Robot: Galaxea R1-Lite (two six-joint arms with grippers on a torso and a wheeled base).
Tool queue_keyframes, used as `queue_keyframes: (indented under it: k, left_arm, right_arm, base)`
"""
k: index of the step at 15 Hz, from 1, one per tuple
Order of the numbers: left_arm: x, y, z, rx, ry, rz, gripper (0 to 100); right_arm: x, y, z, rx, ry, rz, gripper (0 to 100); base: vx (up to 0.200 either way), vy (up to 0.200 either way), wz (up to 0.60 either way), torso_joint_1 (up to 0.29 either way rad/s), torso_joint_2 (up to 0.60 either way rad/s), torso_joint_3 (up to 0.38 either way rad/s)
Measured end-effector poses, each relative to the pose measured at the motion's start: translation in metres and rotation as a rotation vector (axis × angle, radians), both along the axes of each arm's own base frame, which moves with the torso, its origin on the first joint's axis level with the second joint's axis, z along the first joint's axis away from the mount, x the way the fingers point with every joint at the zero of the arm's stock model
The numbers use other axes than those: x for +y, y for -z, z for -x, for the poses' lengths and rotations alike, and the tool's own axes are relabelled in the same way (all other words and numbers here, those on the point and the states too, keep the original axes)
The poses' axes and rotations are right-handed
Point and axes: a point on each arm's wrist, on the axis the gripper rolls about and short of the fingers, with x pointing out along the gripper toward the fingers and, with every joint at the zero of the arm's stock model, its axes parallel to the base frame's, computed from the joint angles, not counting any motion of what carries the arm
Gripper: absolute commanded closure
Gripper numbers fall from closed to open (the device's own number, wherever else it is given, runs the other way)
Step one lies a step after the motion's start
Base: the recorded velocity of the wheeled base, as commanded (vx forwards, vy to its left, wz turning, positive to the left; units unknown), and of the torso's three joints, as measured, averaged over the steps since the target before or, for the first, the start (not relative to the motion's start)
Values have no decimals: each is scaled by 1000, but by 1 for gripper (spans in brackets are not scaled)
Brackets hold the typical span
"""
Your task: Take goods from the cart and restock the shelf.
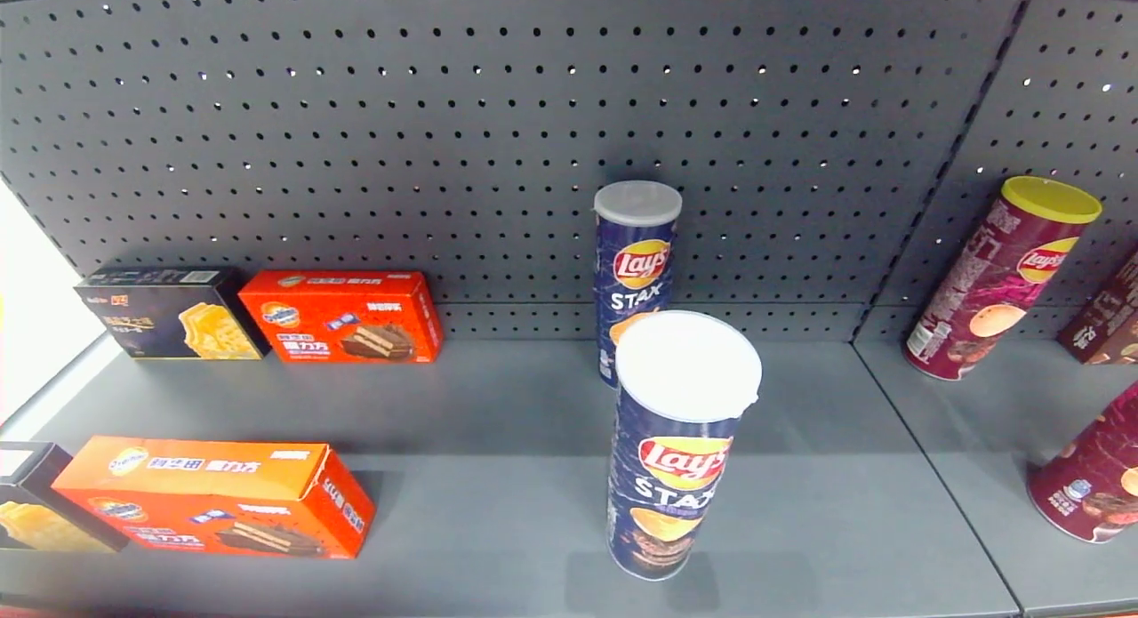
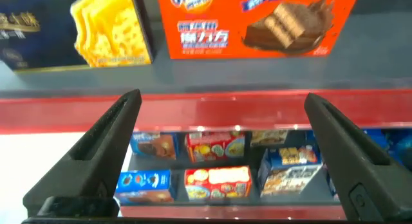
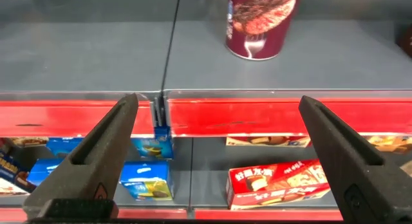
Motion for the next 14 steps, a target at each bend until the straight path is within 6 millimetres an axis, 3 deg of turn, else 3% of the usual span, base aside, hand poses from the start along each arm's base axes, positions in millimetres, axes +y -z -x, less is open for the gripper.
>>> queue_keyframes:
  k: [4, 6, 11, 14]
  left_arm:
    - [0, 0, 0, 1, -4, 1, 0]
    - [0, 0, 0, 2, -17, 2, 0]
    - [1, 0, 0, 1, -22, 5, 0]
    - [1, 0, 0, 0, -28, 22, 0]
  right_arm:
    - [0, 0, 0, -1, 0, 0, 0]
    - [0, 0, 0, -1, 1, 0, 0]
    - [0, 0, 0, -1, 1, 0, 0]
    - [0, 0, 0, -1, 2, 0, 0]
  base:
    - [0, 0, 0, 0, 0, 0]
    - [0, -200, 0, 2, -2, 2]
    - [0, 0, 0, 0, 0, 0]
    - [0, -133, 0, 2, 2, 0]
